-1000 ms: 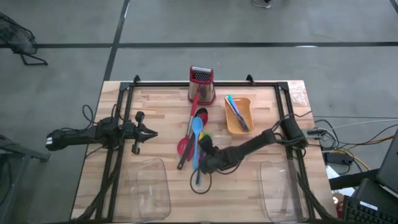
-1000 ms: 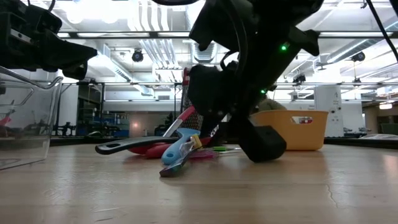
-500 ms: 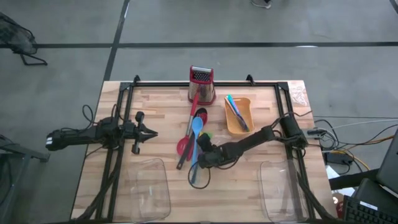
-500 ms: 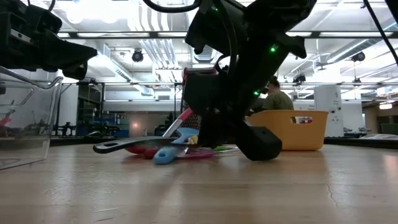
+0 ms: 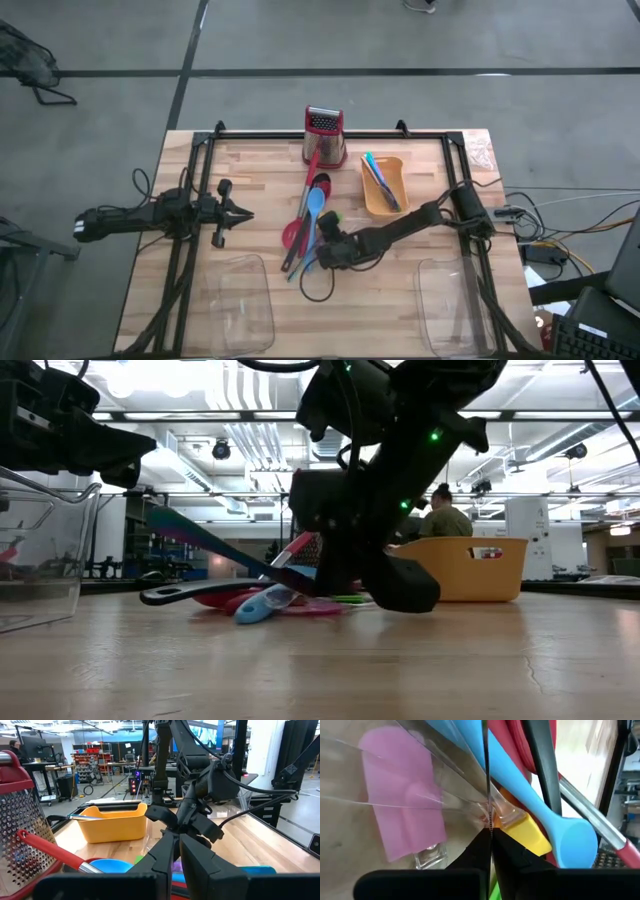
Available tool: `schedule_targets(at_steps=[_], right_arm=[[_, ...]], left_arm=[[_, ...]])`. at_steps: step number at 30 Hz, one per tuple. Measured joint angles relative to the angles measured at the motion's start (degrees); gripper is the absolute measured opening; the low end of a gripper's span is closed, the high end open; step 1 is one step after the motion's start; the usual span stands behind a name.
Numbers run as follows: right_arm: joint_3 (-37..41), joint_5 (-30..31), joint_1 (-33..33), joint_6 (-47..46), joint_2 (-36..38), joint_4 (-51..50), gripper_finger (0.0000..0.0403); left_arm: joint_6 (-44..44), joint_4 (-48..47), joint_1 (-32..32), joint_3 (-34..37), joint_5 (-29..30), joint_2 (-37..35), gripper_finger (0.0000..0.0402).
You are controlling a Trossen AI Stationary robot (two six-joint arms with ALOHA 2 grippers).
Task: Pick & Place Kitchen Items
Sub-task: Put the blue table knife into the yellow bin
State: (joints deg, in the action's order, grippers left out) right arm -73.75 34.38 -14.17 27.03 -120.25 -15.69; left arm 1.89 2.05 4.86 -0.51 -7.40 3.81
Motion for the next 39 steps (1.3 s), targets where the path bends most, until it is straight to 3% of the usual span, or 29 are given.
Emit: schedule_targets(at_steps=[18, 21, 32, 39], right_arm=[[0.09, -2.67, -0.11, -12.98, 8.86, -7.39, 0.0008], [0.06, -7.44, 0.20, -16.41, 10.04, -8.48, 0.0008], [0.17, -7.43, 0.46, -19.57, 9.11, -12.57, 0.0008], [1.23, -10.48, 2.13, -22.01, 7.47, -12.60, 0.0008]], left_arm=[[0.00, -0.05, -0.02, 0.00, 0.00, 0.00, 0.0039], [0.00, -0.05, 0.00, 0.00, 0.00, 0.00, 0.0039], [0.00, -0.05, 0.00, 0.00, 0.00, 0.00, 0.0039], [0.00, -0.02, -0.01, 0.00, 0.00, 0.00, 0.0039]])
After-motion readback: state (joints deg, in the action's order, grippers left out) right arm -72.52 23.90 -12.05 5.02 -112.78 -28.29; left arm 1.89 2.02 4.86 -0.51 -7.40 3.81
